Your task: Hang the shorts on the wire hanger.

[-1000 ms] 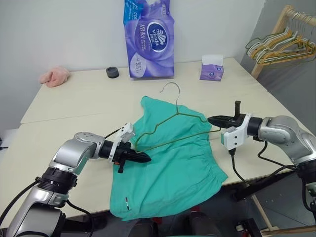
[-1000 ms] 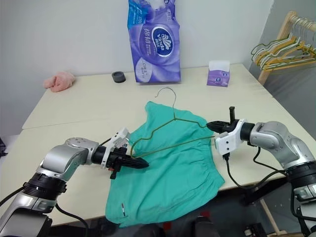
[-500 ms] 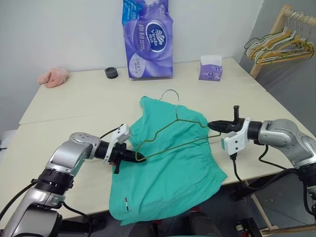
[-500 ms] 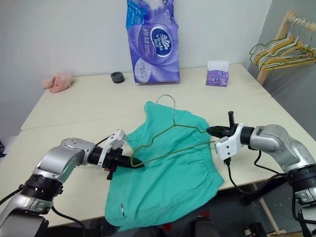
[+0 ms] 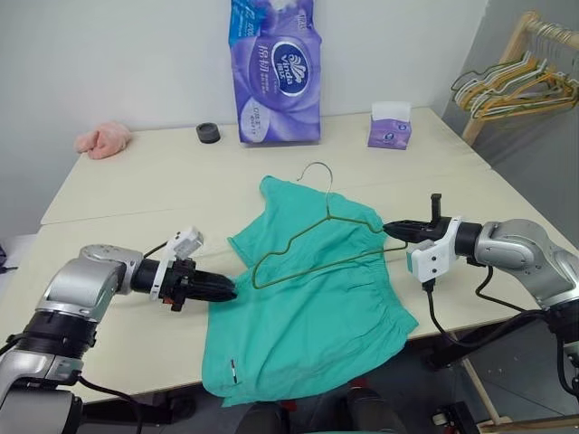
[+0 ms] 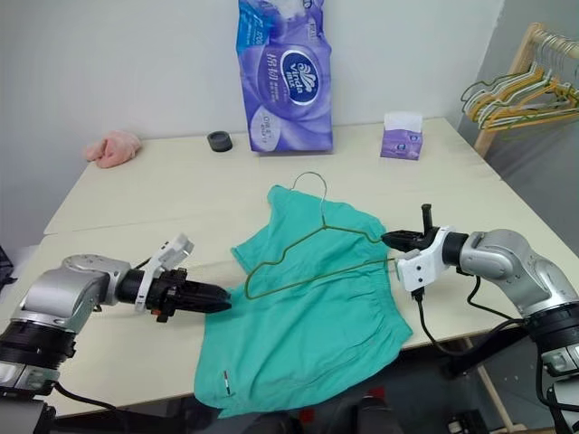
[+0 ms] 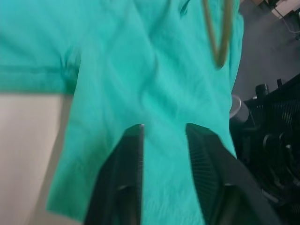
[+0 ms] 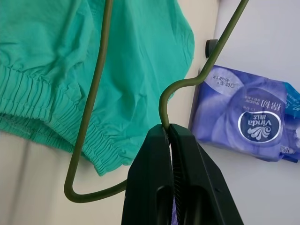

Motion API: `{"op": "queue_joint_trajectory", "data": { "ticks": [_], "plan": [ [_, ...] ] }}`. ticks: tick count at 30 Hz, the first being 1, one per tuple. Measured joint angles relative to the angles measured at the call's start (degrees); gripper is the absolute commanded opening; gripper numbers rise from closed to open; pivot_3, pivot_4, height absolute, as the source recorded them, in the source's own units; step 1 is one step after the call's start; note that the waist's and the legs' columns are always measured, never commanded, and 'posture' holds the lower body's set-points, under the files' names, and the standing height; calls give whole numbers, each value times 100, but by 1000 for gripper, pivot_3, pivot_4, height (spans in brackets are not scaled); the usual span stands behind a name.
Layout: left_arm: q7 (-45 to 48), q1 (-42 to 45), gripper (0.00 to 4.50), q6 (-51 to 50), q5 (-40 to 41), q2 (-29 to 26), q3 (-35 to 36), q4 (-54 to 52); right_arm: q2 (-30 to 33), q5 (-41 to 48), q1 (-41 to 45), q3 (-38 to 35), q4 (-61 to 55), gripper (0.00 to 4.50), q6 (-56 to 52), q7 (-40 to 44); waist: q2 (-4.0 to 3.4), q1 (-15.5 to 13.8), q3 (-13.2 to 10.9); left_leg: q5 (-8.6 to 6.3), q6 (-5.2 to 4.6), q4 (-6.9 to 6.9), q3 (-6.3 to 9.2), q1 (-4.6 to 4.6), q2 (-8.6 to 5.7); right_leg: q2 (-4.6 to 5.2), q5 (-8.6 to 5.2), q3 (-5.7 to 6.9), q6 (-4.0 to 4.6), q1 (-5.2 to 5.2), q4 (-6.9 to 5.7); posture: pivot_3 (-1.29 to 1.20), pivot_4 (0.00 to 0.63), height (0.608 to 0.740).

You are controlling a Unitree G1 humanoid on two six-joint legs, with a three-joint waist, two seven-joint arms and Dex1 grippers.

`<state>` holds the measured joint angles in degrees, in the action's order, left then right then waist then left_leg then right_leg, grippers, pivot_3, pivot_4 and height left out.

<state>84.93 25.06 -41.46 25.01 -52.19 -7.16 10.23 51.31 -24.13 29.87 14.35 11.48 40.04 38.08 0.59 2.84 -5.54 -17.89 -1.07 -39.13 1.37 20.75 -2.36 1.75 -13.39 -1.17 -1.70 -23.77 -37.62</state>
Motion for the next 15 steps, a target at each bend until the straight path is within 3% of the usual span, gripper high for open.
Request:
{"op": "queue_joint_trajectory", "data": {
  "ticks": [3, 15],
  "plan": [
    [-155, 6, 3379, -117, 93, 136, 44, -172, 1, -16, 0, 0, 2, 0, -17, 0, 1, 10, 0, 1, 1, -1, 0, -5, 0, 0, -3, -1, 4, -1, -12, -69, 65, 740],
    [-375, 224, 3379, -404, 249, 733, -108, -435, -9, -167, 1, 1, -12, 0, -82, 6, 0, 38, 0, 3, 6, -25, 1, -9, 0, -4, -4, -1, 7, 3, -34, -80, 65, 740]
  ]
}}
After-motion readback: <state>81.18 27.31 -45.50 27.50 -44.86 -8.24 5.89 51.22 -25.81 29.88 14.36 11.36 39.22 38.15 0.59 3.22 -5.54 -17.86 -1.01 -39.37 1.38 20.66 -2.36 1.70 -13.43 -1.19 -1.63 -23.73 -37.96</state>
